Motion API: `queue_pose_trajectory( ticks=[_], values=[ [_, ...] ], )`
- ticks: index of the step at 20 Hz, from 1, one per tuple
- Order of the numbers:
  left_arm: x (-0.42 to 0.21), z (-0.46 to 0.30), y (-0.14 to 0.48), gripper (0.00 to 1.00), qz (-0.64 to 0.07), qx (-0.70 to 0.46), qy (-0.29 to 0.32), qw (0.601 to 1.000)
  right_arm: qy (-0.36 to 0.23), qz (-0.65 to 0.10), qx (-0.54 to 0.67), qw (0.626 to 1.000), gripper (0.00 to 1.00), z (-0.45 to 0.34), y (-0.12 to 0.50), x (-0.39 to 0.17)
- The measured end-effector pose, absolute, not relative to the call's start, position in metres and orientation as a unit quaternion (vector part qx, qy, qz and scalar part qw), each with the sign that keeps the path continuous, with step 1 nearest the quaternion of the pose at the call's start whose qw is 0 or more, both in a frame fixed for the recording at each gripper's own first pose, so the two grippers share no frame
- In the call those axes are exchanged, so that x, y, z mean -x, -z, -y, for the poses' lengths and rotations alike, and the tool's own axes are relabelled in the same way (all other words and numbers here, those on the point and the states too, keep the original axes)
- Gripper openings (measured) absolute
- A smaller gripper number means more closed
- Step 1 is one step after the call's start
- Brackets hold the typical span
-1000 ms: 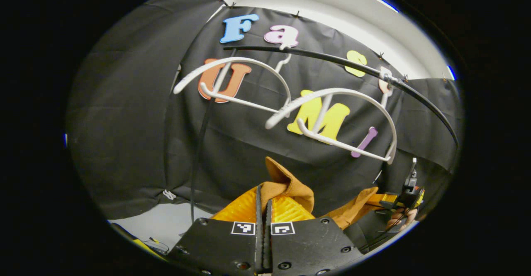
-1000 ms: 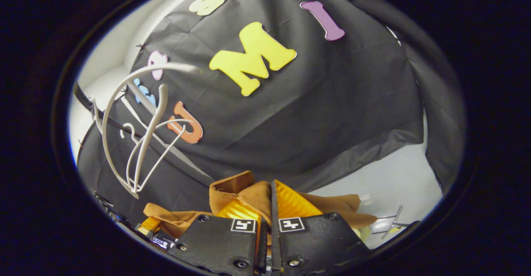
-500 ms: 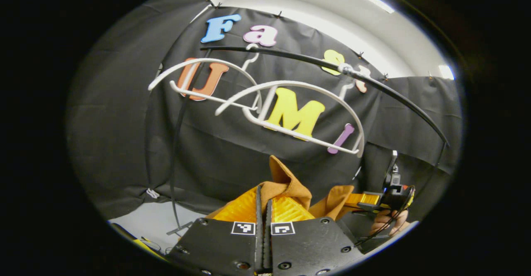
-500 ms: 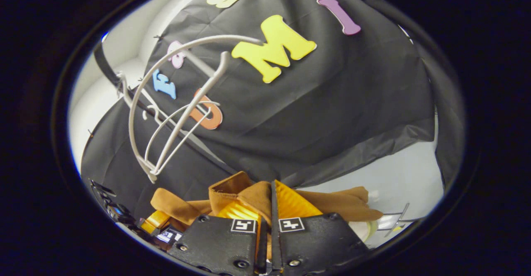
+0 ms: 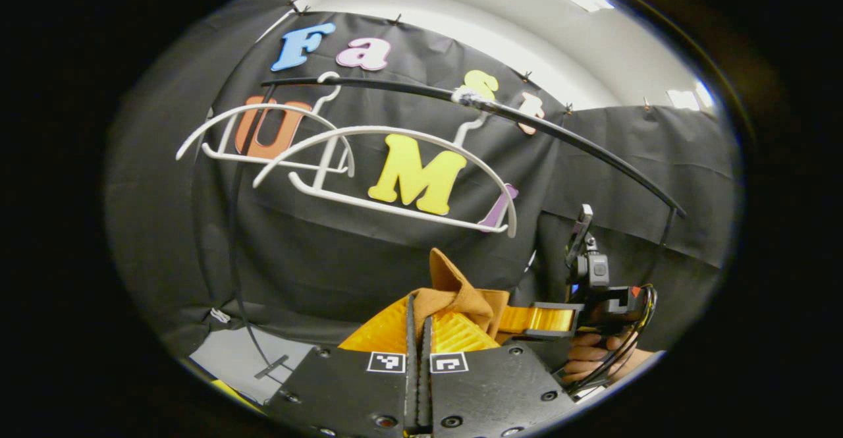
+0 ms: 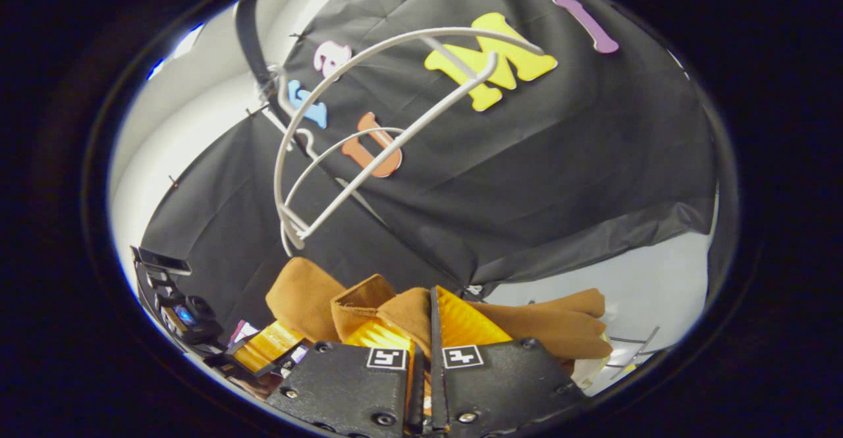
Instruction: Grasp the clothes on the hanger with both hands and then place them into the laundry hamper below.
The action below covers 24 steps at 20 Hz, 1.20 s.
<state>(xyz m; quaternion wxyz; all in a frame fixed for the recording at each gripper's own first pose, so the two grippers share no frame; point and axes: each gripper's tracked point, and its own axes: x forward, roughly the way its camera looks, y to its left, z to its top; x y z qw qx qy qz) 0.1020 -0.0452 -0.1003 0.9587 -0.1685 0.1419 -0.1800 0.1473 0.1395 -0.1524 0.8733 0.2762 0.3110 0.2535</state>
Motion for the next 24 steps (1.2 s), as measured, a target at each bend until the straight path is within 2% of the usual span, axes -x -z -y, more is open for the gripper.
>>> queue_pose_trajectory(
  ticks=[3,4,5,6,7,8,13,15,18,24],
  values=[
    [-0.097,0.058,0.098,0.00,-0.143,0.170,0.198,0.955,-0.281,-0.321,-0.288,0.857,0.07,-0.154,0.151,-0.134],
    [-0.096,0.059,0.100,0.05,-0.145,0.169,0.200,0.954,-0.282,-0.324,-0.290,0.855,0.07,-0.156,0.155,-0.134],
    [-0.095,0.060,0.103,0.00,-0.148,0.168,0.202,0.953,-0.283,-0.324,-0.290,0.855,0.07,-0.157,0.157,-0.132],
    [-0.094,0.060,0.107,0.00,-0.151,0.169,0.202,0.953,-0.284,-0.327,-0.287,0.854,0.07,-0.157,0.161,-0.133],
    [-0.093,0.061,0.113,0.05,-0.157,0.171,0.203,0.951,-0.281,-0.333,-0.289,0.853,0.07,-0.158,0.166,-0.131],
    [-0.092,0.060,0.118,0.05,-0.162,0.171,0.200,0.951,-0.280,-0.340,-0.291,0.849,0.07,-0.159,0.173,-0.131],
    [-0.086,0.053,0.162,0.05,-0.203,0.176,0.192,0.944,-0.258,-0.387,-0.299,0.833,0.07,-0.158,0.221,-0.131],
    [-0.085,0.050,0.182,0.00,-0.220,0.180,0.189,0.940,-0.254,-0.405,-0.300,0.826,0.07,-0.168,0.241,-0.134],
    [-0.080,0.046,0.216,0.00,-0.257,0.182,0.183,0.931,-0.235,-0.437,-0.302,0.814,0.07,-0.179,0.271,-0.134],
    [-0.072,0.042,0.273,0.00,-0.311,0.187,0.181,0.914,-0.189,-0.484,-0.275,0.809,0.07,-0.187,0.322,-0.143]
  ],
)
